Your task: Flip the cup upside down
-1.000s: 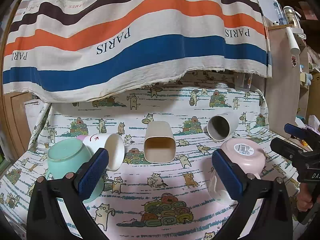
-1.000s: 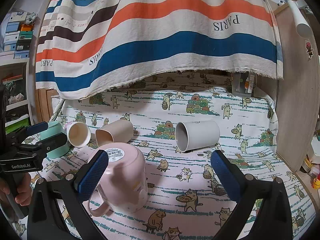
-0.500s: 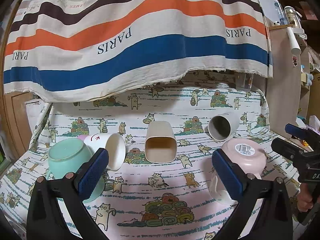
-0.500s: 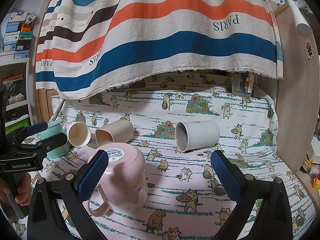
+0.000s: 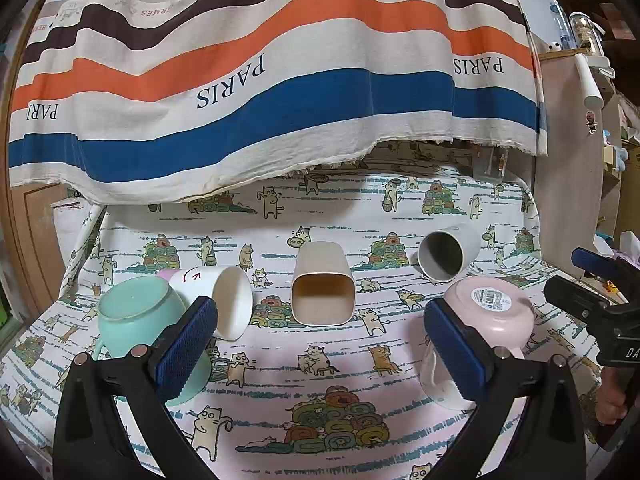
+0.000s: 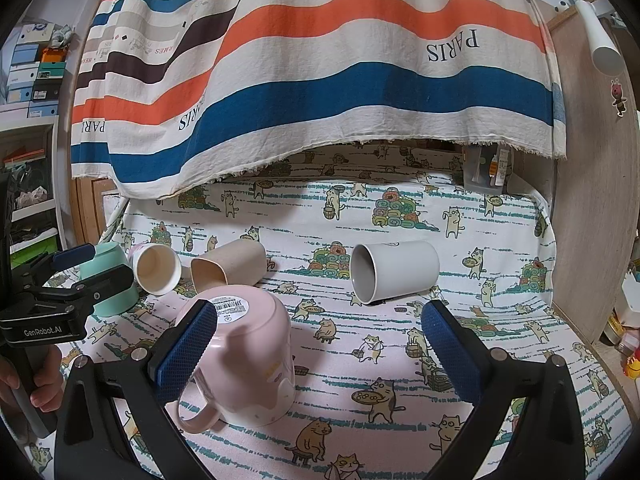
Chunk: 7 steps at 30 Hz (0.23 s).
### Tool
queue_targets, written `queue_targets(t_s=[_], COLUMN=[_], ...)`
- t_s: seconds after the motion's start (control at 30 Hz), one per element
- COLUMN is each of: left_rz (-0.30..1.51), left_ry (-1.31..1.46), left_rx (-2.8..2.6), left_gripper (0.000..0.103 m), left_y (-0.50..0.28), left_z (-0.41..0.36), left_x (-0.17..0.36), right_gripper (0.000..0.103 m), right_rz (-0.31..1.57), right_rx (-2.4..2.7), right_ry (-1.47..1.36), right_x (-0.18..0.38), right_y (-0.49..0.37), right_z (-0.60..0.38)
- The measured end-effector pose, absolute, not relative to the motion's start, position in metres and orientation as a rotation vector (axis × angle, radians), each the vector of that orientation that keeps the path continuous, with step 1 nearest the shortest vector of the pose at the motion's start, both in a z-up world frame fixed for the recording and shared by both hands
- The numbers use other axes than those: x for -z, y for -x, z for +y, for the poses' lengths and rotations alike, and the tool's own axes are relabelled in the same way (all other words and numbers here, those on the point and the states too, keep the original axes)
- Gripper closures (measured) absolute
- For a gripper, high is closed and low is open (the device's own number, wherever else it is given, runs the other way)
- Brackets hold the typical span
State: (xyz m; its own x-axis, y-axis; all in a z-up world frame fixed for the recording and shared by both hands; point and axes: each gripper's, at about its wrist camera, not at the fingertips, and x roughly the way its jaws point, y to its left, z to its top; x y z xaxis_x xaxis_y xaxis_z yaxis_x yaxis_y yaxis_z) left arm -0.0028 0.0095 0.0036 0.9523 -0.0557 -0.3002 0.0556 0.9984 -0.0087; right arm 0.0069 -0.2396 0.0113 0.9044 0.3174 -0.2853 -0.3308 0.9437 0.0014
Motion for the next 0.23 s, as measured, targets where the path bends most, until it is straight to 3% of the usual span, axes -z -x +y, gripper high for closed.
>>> queue_targets(t_s=[0.23], left_rz=[0.305], left_ry=[0.0], left_rx=[0.057], left_gripper=[0.0], left_y=[0.0028], left_z=[0.0095], left_x=[-0.0036], right_gripper=[0.0], right_rz=[0.287], right_rx=[-0.336], right_ry=[0.048], right_x=[-0.0113], right_y=[-0.0069], right_z=[-0.2396])
